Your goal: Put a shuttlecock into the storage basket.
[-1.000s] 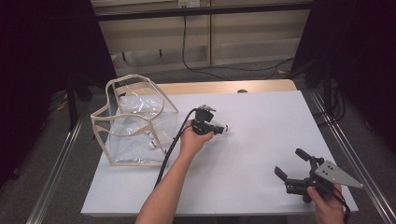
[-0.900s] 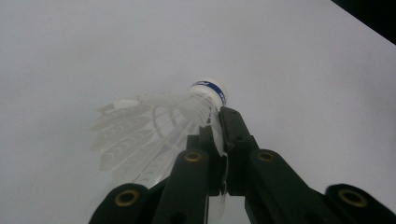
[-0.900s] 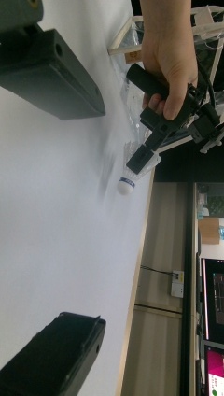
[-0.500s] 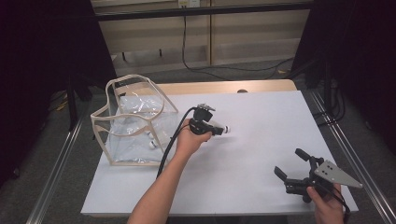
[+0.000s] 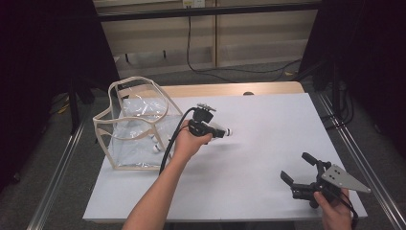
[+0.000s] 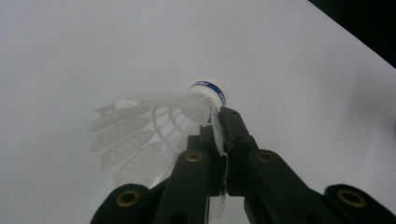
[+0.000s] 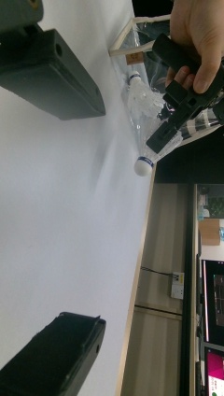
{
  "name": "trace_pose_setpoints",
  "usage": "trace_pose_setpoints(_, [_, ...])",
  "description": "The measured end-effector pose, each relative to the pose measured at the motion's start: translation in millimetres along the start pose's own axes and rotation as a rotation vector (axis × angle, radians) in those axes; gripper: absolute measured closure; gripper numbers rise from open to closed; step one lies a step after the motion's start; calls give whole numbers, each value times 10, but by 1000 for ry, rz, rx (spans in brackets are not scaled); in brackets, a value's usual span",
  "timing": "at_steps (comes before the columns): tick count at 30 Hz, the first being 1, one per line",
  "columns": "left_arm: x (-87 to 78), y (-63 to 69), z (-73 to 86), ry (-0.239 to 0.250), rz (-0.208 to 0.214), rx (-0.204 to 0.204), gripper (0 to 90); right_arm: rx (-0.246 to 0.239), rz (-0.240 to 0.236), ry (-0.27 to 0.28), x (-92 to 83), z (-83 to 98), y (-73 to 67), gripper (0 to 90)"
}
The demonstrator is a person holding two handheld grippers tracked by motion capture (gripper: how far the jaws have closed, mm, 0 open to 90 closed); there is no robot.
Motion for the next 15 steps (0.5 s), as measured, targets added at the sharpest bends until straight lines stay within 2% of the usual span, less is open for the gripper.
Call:
trace_pose_setpoints(7, [-83,38,-49,-3,6,-11,895,0,-2,-2,2,2,-4,7])
trace_pose_setpoints(15, [-177,123,-148,-12,14,5,894,-2,1,0,-1,-1,-1,7])
Point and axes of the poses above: each handheld gripper's, and its own axes: x roughly forward along the jaws, z roughly out of its underside, y roughly to its right, the point moved 4 cm from there along x, roughly forward along the jaws, and after that the axes turned 9 degrees about y, right-handed, at the moved point
